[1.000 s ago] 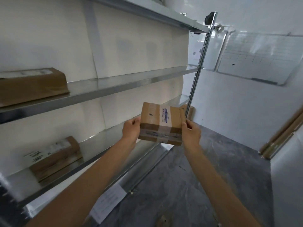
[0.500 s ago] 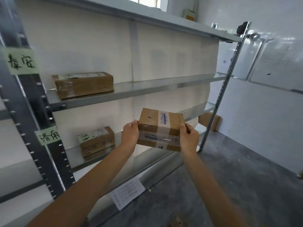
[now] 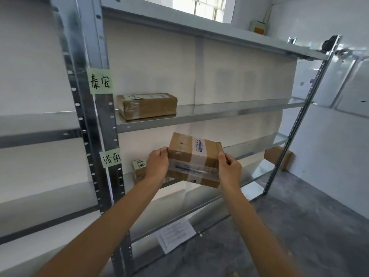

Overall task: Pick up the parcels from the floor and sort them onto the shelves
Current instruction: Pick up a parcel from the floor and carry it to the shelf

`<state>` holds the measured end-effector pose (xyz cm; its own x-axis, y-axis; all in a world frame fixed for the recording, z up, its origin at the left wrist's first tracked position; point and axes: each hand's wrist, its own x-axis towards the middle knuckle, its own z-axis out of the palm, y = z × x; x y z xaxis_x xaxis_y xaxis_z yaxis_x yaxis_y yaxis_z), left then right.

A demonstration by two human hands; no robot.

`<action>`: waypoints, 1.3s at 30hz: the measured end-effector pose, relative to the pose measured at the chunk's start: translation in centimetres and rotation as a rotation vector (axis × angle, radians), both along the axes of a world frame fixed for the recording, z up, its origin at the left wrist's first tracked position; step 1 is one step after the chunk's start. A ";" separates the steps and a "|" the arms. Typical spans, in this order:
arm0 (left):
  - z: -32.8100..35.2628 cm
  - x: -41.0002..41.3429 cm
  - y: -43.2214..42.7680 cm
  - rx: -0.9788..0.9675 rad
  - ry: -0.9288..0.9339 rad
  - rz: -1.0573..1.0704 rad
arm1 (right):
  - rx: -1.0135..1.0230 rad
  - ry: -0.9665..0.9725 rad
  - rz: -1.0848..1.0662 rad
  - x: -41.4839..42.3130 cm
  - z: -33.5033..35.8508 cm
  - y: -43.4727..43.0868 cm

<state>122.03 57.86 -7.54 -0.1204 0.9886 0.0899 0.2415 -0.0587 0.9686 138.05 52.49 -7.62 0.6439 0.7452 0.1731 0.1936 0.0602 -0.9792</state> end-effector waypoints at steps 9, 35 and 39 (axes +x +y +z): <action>-0.3 -9.2 -1.2 0.008 -0.039 0.088 | -0.017 -0.024 0.037 -8.6 -0.4 1.5; -0.6 -28.2 -14.3 0.101 -0.031 0.711 | 0.053 -0.070 0.584 -28.8 0.0 -3.3; 0.3 -30.9 -17.5 0.082 -0.174 0.715 | 0.086 -0.098 0.702 -31.9 0.9 -5.0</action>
<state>91.12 40.38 -7.23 -0.7519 0.6543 0.0810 0.0910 -0.0186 0.9957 106.14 47.44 -6.67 -0.0040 0.9594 0.2819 0.1676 0.2786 -0.9457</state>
